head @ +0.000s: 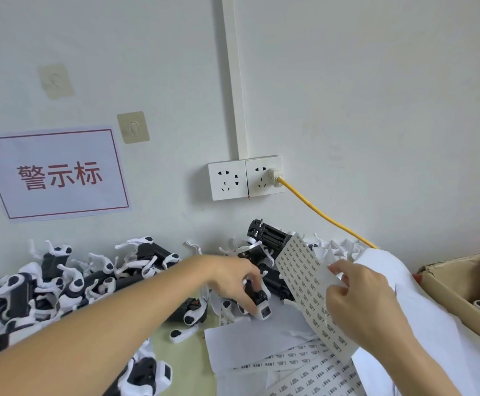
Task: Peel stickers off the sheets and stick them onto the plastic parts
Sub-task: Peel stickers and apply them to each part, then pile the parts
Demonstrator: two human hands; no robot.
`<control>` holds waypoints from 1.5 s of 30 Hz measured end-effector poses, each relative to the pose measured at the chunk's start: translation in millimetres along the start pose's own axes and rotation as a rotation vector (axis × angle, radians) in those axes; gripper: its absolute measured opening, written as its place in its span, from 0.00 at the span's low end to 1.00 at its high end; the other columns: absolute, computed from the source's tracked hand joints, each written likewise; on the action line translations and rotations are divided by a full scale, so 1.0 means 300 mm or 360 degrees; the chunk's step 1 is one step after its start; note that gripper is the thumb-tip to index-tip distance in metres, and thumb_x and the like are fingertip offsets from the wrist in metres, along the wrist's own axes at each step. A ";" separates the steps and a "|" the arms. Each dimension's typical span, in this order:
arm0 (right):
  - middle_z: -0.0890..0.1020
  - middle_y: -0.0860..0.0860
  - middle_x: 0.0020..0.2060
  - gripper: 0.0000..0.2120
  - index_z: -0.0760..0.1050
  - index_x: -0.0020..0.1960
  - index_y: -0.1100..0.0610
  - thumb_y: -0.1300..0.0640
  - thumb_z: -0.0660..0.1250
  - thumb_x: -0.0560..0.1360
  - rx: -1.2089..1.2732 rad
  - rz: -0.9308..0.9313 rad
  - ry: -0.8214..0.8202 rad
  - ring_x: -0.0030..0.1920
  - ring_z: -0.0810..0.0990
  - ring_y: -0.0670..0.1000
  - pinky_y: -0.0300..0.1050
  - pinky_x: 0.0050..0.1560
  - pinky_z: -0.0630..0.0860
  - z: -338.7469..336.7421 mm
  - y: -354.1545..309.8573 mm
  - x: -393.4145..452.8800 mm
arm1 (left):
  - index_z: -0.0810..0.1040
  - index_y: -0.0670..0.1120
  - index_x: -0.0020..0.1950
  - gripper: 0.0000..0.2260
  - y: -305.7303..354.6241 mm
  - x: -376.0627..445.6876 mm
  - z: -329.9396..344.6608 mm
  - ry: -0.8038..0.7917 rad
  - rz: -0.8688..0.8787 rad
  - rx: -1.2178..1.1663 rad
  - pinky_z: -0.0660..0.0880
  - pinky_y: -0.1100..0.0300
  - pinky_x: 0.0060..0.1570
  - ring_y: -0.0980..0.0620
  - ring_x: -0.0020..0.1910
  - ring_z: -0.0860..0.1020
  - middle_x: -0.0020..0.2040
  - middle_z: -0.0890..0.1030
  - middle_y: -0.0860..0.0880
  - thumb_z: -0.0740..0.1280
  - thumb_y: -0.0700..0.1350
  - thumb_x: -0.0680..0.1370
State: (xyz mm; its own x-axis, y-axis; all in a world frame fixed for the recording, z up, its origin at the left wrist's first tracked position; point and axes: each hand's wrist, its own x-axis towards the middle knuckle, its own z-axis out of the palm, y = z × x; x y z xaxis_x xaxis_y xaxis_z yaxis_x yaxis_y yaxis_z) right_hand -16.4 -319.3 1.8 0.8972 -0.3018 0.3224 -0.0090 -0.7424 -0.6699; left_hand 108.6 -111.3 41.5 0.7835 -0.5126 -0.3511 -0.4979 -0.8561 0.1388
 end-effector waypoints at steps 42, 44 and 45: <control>0.76 0.44 0.43 0.15 0.78 0.54 0.52 0.62 0.59 0.73 0.0015 -0.0077 -0.0018 0.50 0.78 0.50 0.49 0.46 0.77 0.012 -0.038 -0.028 | 0.70 0.44 0.72 0.21 -0.378 0.066 0.018 0.0746 -0.0763 -0.0397 0.76 0.56 0.57 0.42 0.62 0.77 0.68 0.73 0.41 0.67 0.38 0.79; 0.76 0.42 0.41 0.14 0.76 0.49 0.46 0.62 0.59 0.73 0.0027 -0.0152 -0.0050 0.44 0.76 0.45 0.46 0.43 0.75 0.013 -0.044 -0.029 | 0.76 0.44 0.67 0.16 -0.386 0.105 0.022 0.0730 -0.0731 -0.0402 0.76 0.57 0.56 0.43 0.58 0.78 0.63 0.78 0.43 0.69 0.40 0.79; 0.76 0.42 0.41 0.14 0.74 0.46 0.43 0.62 0.59 0.73 0.0040 -0.0181 -0.0060 0.43 0.75 0.45 0.46 0.43 0.75 0.013 -0.047 -0.029 | 0.79 0.44 0.61 0.12 -0.389 0.119 0.019 0.0768 -0.0712 -0.0423 0.75 0.58 0.52 0.44 0.54 0.79 0.58 0.79 0.44 0.70 0.42 0.78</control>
State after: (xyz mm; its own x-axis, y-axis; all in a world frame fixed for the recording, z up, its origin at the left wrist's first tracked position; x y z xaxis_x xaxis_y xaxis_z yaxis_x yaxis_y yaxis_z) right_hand -22.3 -303.9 5.8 0.9077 -0.1933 0.3724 0.1045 -0.7554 -0.6468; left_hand 192.4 -29.4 7.7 0.9995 -0.0277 0.0139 -0.0307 -0.9470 0.3199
